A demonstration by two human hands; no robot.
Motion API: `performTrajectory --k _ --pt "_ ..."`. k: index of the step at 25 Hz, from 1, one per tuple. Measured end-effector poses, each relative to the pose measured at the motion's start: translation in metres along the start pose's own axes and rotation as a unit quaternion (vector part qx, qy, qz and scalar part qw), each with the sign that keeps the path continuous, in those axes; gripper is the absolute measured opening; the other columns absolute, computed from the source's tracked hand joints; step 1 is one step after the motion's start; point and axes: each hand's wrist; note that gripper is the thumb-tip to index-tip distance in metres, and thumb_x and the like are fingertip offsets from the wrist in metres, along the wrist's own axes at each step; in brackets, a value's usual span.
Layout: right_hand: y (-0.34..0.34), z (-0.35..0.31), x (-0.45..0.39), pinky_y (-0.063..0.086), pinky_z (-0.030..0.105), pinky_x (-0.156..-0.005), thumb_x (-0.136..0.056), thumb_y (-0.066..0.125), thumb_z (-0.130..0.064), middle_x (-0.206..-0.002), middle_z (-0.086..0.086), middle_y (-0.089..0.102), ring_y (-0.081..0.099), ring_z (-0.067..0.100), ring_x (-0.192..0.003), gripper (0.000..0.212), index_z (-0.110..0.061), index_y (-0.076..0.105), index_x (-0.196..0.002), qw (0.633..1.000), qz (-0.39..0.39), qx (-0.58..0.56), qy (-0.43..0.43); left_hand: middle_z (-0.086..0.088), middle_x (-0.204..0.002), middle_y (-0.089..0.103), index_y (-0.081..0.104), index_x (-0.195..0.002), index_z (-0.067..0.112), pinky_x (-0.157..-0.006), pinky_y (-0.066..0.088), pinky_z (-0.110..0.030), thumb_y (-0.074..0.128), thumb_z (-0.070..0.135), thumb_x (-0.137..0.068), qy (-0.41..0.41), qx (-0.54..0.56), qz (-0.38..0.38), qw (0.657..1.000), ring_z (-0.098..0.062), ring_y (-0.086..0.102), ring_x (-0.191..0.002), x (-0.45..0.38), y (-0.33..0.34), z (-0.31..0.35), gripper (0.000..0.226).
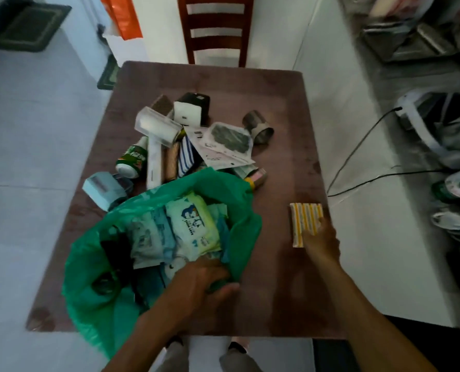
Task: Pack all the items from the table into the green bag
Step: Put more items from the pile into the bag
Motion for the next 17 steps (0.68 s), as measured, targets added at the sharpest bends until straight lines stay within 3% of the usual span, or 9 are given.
performTrajectory --k 1,3,7,9,11,13,15,17 --pt "0.005 0.010 -0.013 0.040 0.049 -0.103 -0.084 0.063 -0.035 -0.143 0.017 0.045 0.047 0.041 -0.124 0.066 -0.018 0.038 -0.143 0.998 -0.001 0.065 0.010 0.006 -0.089 0.067 0.068 -0.083 0.024 -0.067 0.047 -0.025 0.047 0.052 -0.092 -0.008 0.005 0.003 1.000 -0.009 0.058 -0.083 0.001 0.001 0.006 0.036" --pt "0.016 0.015 -0.036 0.042 0.054 -0.100 -0.078 0.072 -0.037 -0.135 0.021 0.050 0.050 0.045 -0.120 0.068 -0.012 0.043 -0.135 0.998 0.002 0.050 0.034 0.006 -0.087 0.064 0.067 -0.081 0.023 -0.068 0.047 -0.027 0.042 0.054 -0.094 -0.055 -0.002 0.020 0.998 -0.010 0.057 -0.082 0.005 0.002 0.008 0.041" --pt "0.024 0.001 -0.040 0.054 0.049 -0.082 -0.068 0.085 -0.016 -0.119 0.024 0.061 0.062 0.038 -0.100 0.057 -0.017 0.045 -0.110 0.967 -0.074 -0.242 0.036 0.012 -0.078 0.062 0.063 -0.082 0.029 -0.062 0.051 -0.032 0.050 0.052 -0.088 -0.189 -0.073 0.120 0.972 -0.007 0.056 -0.071 0.016 -0.008 -0.003 0.027" --pt "0.015 -0.014 -0.006 0.053 0.036 -0.073 -0.073 0.080 -0.010 -0.117 0.020 0.061 0.061 0.037 -0.102 0.049 -0.021 0.047 -0.106 0.933 -0.059 -0.353 -0.029 0.008 -0.081 0.065 0.064 -0.084 0.029 -0.066 0.053 -0.036 0.051 0.043 -0.086 -0.250 -0.113 0.200 0.941 -0.009 0.059 -0.073 0.032 -0.030 -0.008 0.019" --pt "-0.027 -0.034 0.048 0.054 0.027 -0.064 -0.077 0.078 -0.010 -0.106 0.007 0.065 0.065 0.028 -0.097 0.040 -0.031 0.051 -0.097 0.893 -0.019 -0.442 -0.079 -0.002 -0.103 0.066 0.068 -0.089 0.026 -0.084 0.047 -0.048 0.053 0.036 -0.083 -0.289 -0.219 0.244 0.900 -0.023 0.057 -0.099 0.051 -0.057 -0.011 0.019" --pt "-0.087 -0.059 0.112 0.058 0.022 -0.065 -0.077 0.078 -0.013 -0.094 -0.009 0.071 0.069 0.009 -0.088 0.036 -0.033 0.053 -0.093 0.857 0.000 -0.485 -0.173 -0.013 -0.126 0.056 0.071 -0.092 0.027 -0.096 0.029 -0.059 0.062 0.031 -0.077 -0.320 -0.308 0.243 0.863 -0.039 0.040 -0.122 0.070 -0.082 -0.021 0.018" --pt "-0.124 -0.090 0.165 0.055 0.013 -0.059 -0.073 0.075 -0.014 -0.083 -0.018 0.072 0.069 -0.002 -0.076 0.029 -0.028 0.054 -0.089 0.842 -0.052 -0.456 -0.282 -0.017 -0.137 0.049 0.071 -0.099 0.029 -0.100 0.024 -0.060 0.070 0.030 -0.074 -0.368 -0.318 0.217 0.847 -0.043 0.035 -0.127 0.081 -0.101 -0.037 0.025" --pt "-0.116 -0.118 0.200 0.051 0.011 -0.051 -0.072 0.076 -0.012 -0.079 -0.016 0.071 0.068 -0.002 -0.067 0.026 -0.024 0.057 -0.084 0.831 -0.160 -0.372 -0.381 -0.013 -0.138 0.049 0.063 -0.117 0.026 -0.095 0.036 -0.056 0.071 0.027 -0.076 -0.406 -0.277 0.196 0.849 -0.036 0.041 -0.122 0.084 -0.111 -0.052 0.042"
Point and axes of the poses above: each hand's wrist, its own x-axis away from the middle knuckle, its own y-axis out of the palm, z = x × y
